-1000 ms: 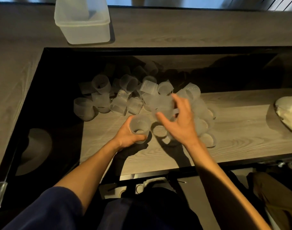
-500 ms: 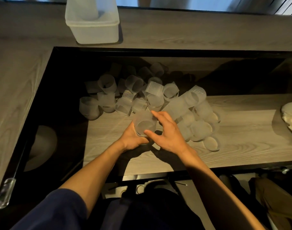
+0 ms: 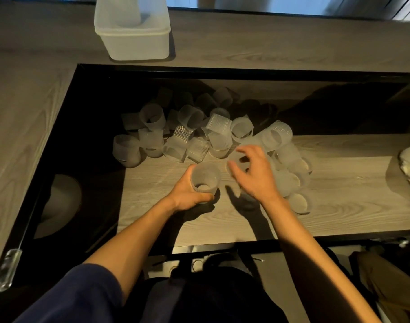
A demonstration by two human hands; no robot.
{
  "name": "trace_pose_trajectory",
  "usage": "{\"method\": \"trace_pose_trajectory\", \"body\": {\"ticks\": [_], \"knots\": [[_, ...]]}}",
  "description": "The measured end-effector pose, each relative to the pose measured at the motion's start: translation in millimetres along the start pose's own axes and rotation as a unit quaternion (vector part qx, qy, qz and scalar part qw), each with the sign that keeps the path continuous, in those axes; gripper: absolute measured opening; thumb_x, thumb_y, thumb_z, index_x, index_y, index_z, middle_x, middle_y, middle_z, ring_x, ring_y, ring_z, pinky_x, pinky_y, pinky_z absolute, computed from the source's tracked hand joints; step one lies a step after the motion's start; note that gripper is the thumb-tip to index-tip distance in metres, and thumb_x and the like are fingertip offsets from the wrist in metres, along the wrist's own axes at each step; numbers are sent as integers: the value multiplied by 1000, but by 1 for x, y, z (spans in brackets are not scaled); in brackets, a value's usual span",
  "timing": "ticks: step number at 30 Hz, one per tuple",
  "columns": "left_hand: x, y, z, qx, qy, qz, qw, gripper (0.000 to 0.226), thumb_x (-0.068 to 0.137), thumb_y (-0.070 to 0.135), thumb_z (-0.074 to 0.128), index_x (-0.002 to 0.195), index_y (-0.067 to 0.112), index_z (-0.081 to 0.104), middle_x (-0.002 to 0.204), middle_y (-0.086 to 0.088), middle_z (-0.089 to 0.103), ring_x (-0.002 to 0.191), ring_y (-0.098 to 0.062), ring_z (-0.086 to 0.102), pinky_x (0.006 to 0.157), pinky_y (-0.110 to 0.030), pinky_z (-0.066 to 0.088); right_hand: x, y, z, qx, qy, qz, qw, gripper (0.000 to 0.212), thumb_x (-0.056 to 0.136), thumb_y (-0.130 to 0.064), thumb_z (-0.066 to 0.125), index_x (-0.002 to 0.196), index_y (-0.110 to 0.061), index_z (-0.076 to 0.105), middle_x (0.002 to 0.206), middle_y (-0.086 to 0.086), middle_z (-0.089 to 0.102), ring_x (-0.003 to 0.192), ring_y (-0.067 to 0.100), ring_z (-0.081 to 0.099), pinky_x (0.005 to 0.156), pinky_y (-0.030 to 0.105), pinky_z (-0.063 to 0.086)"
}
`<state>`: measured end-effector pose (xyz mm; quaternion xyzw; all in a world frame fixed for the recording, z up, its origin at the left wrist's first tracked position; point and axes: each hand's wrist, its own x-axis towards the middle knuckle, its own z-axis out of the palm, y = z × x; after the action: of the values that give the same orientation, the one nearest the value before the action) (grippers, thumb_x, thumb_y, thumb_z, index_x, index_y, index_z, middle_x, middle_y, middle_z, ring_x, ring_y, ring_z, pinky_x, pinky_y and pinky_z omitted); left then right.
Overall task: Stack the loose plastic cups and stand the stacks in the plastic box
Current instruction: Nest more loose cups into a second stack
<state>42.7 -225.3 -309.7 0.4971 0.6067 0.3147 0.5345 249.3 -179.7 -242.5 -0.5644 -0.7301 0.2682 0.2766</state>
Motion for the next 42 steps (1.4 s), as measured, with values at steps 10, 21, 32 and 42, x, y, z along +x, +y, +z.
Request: {"method": "trace_pose_trajectory", "body": {"ticks": [10,21,32,42], "knots": [[-2,3,-2,14,-10,-6,1000,89,73,2,87,145,22,38,124,14,49,122,-14,48,104,-35,46,49,40,-9,-90,15,129,987,28,92,-13,68,120,-15,62,121,5,63,97,19,60,89,36,51],[0,0,-3,7,-15,-4,1000,90,71,9,89,145,24,39,126,10,51,123,-13,50,104,-34,45,34,-19,-29,61,45,1,997,63,79,-38,83,128,-33,44,122,-5,50,106,11,56,84,27,52],[-4,-3,0,-17,4,7,1000,105,50,30,94,143,25,45,128,-1,63,120,-17,61,108,-46,49,4,-33,11,137,-192,25,971,26,100,-36,63,121,-23,56,109,-1,61,82,18,70,71,42,62],[-3,-4,1,-5,12,21,1000,94,65,4,91,143,23,42,125,3,59,118,-11,57,93,-19,48,10,-26,19,-61,-197,-49,977,33,108,-41,41,104,-21,68,107,4,52,119,13,36,99,40,45]]}}
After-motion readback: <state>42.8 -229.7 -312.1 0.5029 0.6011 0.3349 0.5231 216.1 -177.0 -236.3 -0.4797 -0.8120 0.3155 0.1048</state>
